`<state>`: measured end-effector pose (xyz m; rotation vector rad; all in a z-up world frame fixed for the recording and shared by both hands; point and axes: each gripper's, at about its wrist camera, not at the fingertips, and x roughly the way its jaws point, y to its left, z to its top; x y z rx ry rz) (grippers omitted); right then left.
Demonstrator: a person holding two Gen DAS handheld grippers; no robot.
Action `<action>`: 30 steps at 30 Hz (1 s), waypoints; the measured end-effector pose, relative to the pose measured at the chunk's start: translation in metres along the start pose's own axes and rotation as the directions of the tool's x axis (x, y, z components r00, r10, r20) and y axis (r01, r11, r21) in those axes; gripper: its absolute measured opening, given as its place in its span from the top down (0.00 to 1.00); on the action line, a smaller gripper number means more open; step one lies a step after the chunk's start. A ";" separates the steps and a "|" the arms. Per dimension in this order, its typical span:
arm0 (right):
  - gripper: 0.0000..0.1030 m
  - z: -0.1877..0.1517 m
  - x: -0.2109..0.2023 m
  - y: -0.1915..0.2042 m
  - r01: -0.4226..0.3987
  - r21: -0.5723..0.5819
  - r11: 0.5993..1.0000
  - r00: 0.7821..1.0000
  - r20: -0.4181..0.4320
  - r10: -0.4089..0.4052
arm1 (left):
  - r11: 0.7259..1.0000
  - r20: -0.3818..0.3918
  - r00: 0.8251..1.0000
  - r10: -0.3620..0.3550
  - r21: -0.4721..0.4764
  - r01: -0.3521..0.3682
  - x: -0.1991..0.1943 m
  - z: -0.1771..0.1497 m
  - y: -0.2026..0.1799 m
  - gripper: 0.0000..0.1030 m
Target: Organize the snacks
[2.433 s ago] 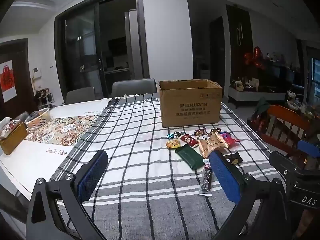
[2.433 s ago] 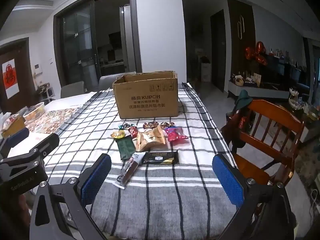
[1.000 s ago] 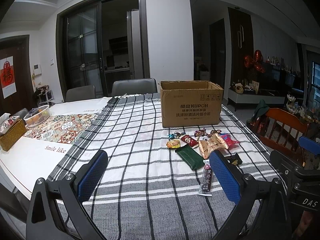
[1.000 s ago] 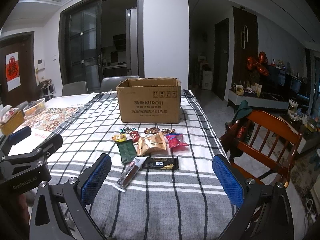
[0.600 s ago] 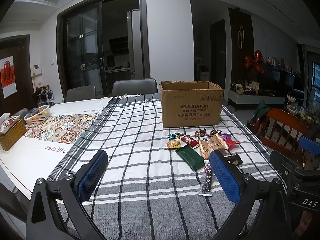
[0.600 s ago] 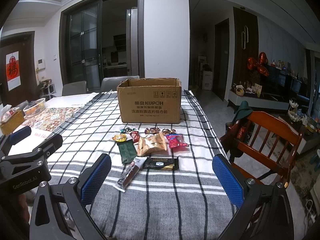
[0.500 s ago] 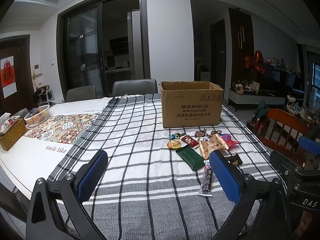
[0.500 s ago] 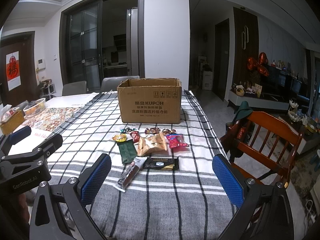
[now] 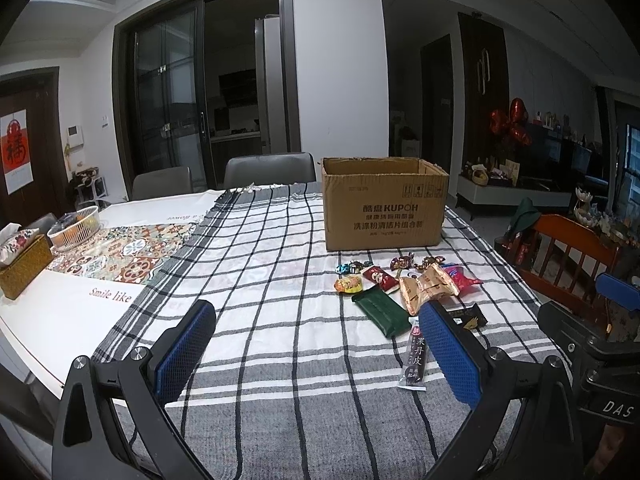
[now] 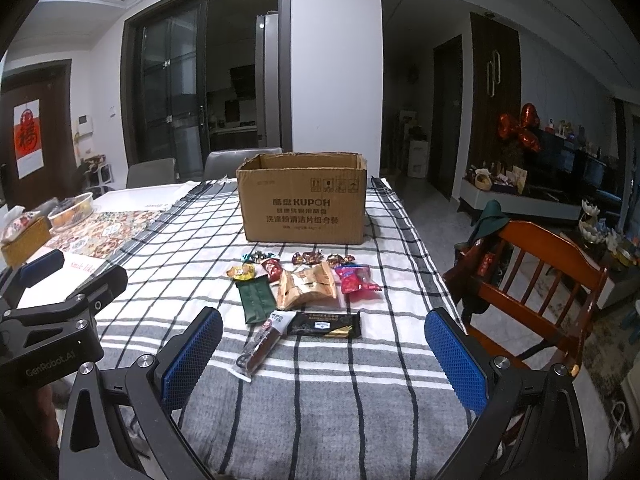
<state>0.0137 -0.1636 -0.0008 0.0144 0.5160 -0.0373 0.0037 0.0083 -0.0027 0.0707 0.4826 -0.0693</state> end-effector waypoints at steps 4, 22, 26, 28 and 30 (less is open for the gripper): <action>0.01 -0.001 0.009 0.001 -0.016 -0.013 1.000 1.000 -0.020 0.016 | 1.000 -0.025 1.000 0.000 -0.003 0.000 0.010 -0.001 -0.002 0.00; 0.01 -0.012 0.082 -0.004 -0.100 -0.083 0.992 0.983 -0.164 0.085 | 0.999 -0.170 0.985 -0.035 0.017 0.039 0.072 -0.014 -0.019 0.01; 0.01 -0.014 0.100 -0.011 -0.108 -0.093 0.990 0.976 -0.197 0.088 | 0.998 -0.199 0.979 -0.047 0.031 0.054 0.086 -0.016 -0.027 0.05; 0.01 -0.014 0.106 -0.014 -0.111 -0.097 0.989 0.973 -0.214 0.089 | 0.997 -0.219 0.974 -0.054 0.041 0.064 0.095 -0.017 -0.033 0.07; 0.01 -0.015 0.114 -0.018 -0.118 -0.094 0.989 0.969 -0.230 0.093 | 0.996 -0.240 0.969 -0.061 0.050 0.075 0.103 -0.018 -0.039 0.09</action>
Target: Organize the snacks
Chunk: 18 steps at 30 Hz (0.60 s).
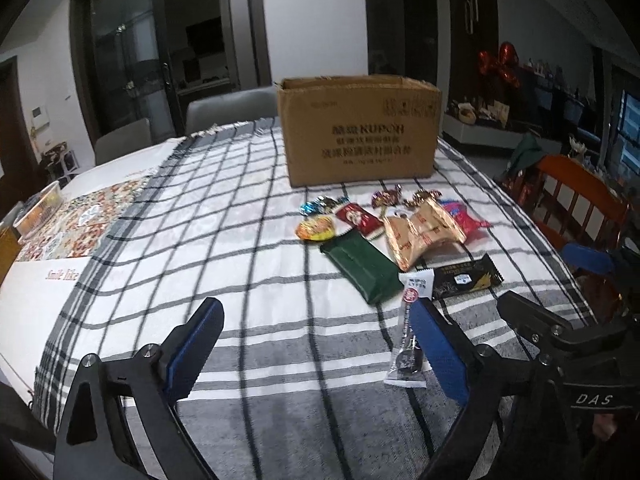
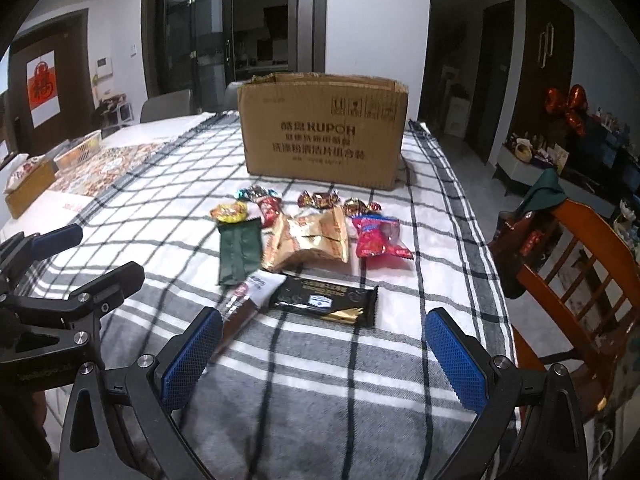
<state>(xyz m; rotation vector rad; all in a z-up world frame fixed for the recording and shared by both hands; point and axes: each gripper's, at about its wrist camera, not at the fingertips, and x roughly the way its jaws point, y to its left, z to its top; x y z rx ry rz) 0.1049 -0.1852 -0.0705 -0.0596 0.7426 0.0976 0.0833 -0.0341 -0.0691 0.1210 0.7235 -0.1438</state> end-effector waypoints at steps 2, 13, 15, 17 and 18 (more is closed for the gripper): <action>0.01 0.001 0.008 -0.004 -0.002 -0.011 1.000 1.000 -0.016 0.002 | 1.000 -0.017 1.000 -0.009 0.006 0.010 0.007 0.001 -0.004 0.12; 0.01 0.003 0.033 -0.030 0.005 -0.026 1.000 0.998 -0.065 -0.007 | 0.992 -0.092 0.990 -0.104 0.067 0.110 0.043 0.009 -0.033 0.28; 0.01 0.002 0.038 -0.033 0.004 -0.028 1.000 0.997 -0.077 -0.006 | 0.986 -0.112 0.984 -0.138 0.074 0.147 0.050 0.010 -0.038 0.33; 0.01 0.002 0.041 -0.037 0.002 -0.024 1.000 0.996 -0.086 -0.004 | 0.981 -0.129 0.978 -0.165 0.076 0.176 0.055 0.011 -0.042 0.41; 0.01 0.002 0.042 -0.038 -0.001 -0.022 1.000 0.996 -0.089 -0.001 | 0.980 -0.134 0.975 -0.174 0.077 0.186 0.056 0.012 -0.044 0.43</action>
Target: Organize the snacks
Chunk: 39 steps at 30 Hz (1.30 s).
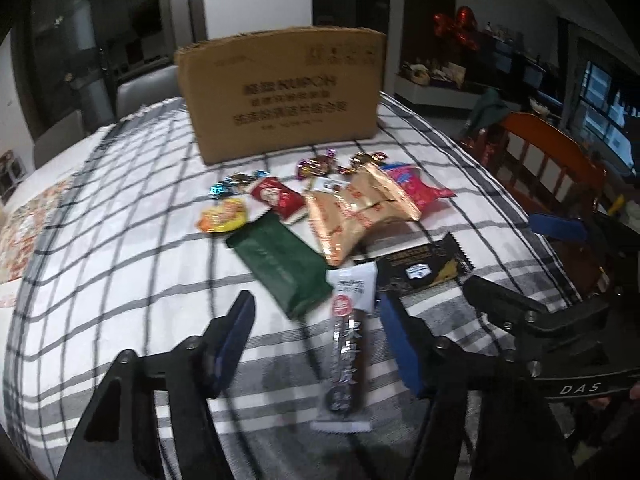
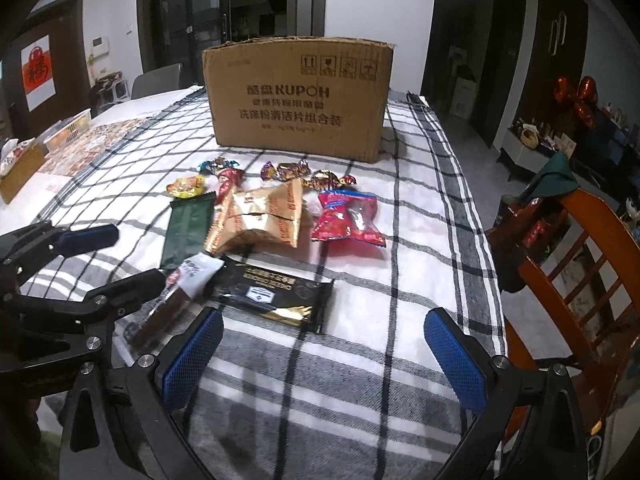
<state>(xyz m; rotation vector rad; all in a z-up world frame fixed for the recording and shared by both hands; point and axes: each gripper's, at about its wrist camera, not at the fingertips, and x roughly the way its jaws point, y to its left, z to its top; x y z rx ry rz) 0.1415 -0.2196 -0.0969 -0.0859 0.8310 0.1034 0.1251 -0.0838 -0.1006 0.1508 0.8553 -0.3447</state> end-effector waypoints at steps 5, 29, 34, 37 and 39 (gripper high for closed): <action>0.01 0.001 0.007 -0.003 -0.009 -0.001 1.000 1.000 -0.011 0.009 | 0.999 -0.026 0.999 -0.041 0.006 0.041 0.010 0.001 -0.003 0.61; 0.19 0.023 0.039 0.021 -0.190 -0.317 0.929 0.982 -0.078 0.174 | 0.994 -0.066 0.992 -0.105 -0.037 0.103 0.026 -0.007 -0.002 0.80; 0.31 0.026 0.047 0.030 -0.281 -0.391 0.876 0.960 -0.134 0.248 | 0.996 -0.033 0.996 -0.080 -0.050 0.078 0.019 -0.003 -0.002 0.81; 0.41 0.028 0.058 0.031 -0.323 -0.404 0.856 0.945 -0.178 0.273 | 0.994 -0.043 0.995 -0.087 -0.065 0.084 0.021 -0.003 -0.002 0.81; 0.43 0.030 0.062 0.029 -0.353 -0.398 0.847 0.934 -0.202 0.294 | 0.994 -0.047 0.995 -0.087 -0.064 0.084 0.023 -0.002 -0.003 0.81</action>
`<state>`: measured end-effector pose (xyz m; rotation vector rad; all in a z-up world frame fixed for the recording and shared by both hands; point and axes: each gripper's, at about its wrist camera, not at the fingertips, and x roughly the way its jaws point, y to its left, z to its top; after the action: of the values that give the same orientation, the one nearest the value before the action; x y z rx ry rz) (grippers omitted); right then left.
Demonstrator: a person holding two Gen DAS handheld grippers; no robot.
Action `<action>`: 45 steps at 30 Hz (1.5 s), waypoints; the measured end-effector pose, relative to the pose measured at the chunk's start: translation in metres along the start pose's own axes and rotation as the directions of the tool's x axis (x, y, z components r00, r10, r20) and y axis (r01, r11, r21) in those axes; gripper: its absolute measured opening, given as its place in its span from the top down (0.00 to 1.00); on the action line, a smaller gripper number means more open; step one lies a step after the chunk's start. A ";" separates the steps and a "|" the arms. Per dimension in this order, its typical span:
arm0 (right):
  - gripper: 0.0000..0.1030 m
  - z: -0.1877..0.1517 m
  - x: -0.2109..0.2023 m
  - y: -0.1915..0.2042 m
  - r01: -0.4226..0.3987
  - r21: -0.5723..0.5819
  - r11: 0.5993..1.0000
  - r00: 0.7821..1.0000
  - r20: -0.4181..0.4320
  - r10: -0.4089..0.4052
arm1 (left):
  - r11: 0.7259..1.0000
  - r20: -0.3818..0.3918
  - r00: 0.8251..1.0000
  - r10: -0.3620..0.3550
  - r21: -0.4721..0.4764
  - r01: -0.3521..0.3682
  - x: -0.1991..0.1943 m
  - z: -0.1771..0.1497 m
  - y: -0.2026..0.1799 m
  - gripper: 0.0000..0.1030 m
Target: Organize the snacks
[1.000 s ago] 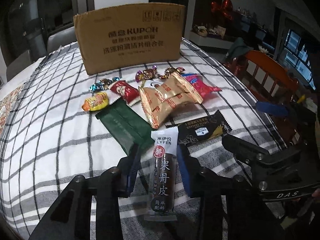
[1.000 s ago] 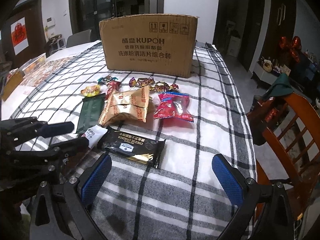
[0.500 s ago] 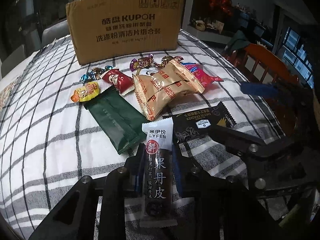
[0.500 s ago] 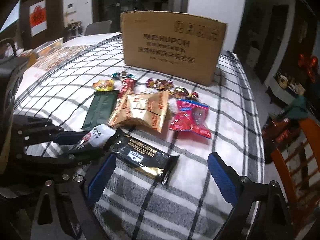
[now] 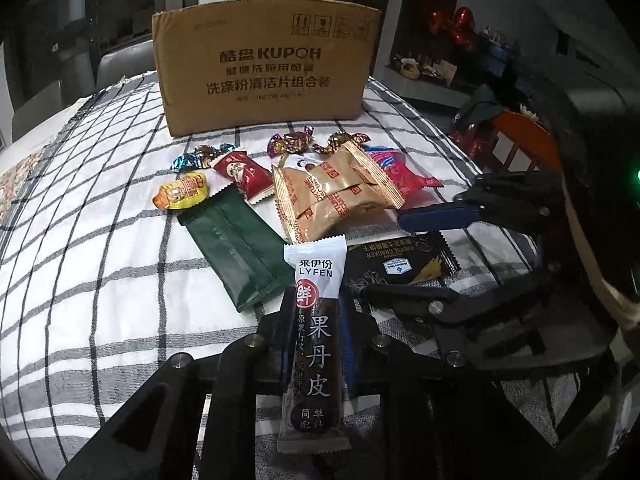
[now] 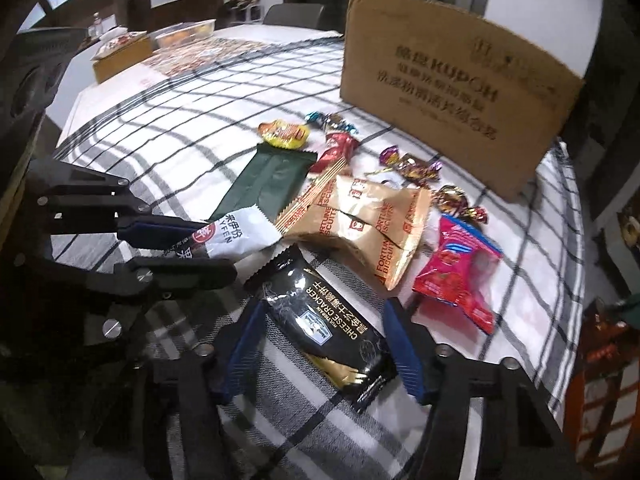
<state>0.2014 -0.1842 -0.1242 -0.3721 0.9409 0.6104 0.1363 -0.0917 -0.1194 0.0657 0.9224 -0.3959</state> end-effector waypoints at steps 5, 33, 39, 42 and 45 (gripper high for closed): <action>0.43 0.002 0.006 -0.004 -0.048 -0.019 0.999 0.999 -0.015 0.048 | 1.000 -0.001 1.000 0.003 -0.003 -0.003 0.002 0.001 0.000 0.81; 0.63 -0.003 -0.071 0.021 0.055 0.292 0.955 0.980 0.168 -0.108 | 1.000 0.123 0.992 0.016 -0.024 -0.013 -0.057 0.018 0.007 0.81; 0.63 0.013 -0.092 0.018 0.065 0.352 0.934 0.956 0.247 -0.160 | 0.999 0.177 0.984 0.031 -0.019 -0.029 -0.076 0.043 0.014 0.81; 0.63 0.027 -0.102 0.016 0.072 0.370 0.926 0.940 0.286 -0.187 | 1.000 0.190 0.981 0.025 -0.012 -0.023 -0.082 0.059 0.020 0.81; 0.63 0.043 -0.108 0.012 0.073 0.380 0.922 0.925 0.320 -0.205 | 1.000 0.206 0.978 0.018 0.000 -0.018 -0.087 0.078 0.026 0.81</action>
<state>0.1734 -0.1866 -0.0106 0.0070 0.6519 0.3424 0.1582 -0.0587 -0.0069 0.0340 0.7166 -0.3792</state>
